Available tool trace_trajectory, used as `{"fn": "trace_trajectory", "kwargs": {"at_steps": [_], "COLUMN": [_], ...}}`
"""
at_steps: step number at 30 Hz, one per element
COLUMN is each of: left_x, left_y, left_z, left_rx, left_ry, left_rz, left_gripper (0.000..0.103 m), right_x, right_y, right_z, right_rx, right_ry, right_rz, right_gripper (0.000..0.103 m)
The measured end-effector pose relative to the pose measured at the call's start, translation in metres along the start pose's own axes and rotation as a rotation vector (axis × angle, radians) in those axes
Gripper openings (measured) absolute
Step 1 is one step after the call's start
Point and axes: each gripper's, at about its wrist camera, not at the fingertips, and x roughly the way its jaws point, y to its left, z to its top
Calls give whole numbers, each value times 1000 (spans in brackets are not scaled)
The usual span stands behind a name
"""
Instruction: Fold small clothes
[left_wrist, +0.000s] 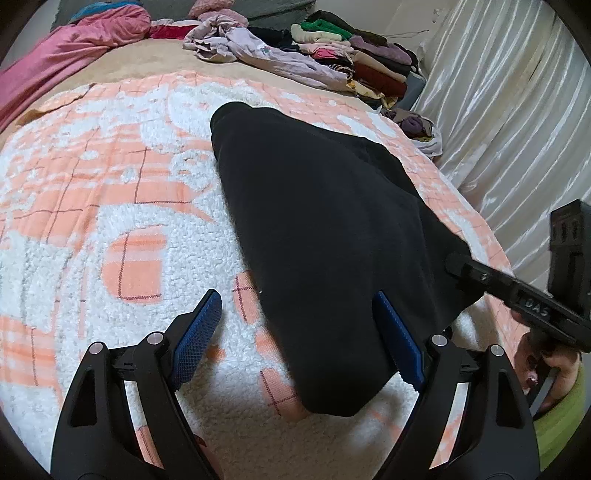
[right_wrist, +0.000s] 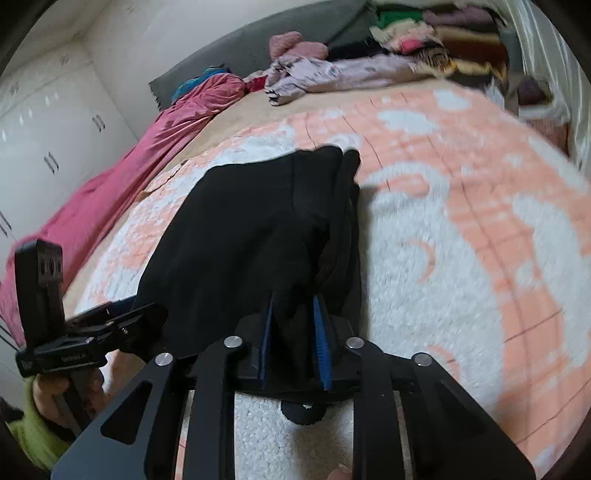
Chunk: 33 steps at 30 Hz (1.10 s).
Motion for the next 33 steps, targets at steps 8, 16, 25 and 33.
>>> {"fn": "trace_trajectory", "kwargs": {"at_steps": [8,16,25,33], "left_x": [5,7,4,0], "left_y": [-8,-7,-6,-7], "left_z": [-5,-7,-4,-1], "left_rx": [22,17,20,25], "left_ry": [17,26,21,9], "left_rz": [11,9,9,7], "left_gripper": [77,77,77,77], "right_x": [4,13,5,-1], "right_y": [-14,-29,-19,-14], "right_z": [-5,-14,-9,-4], "right_rx": [1,88,57,44], "right_ry": [33,23,17,5], "right_rz": [-66,-73,-103,-115], "right_gripper": [18,39,47,57]}}
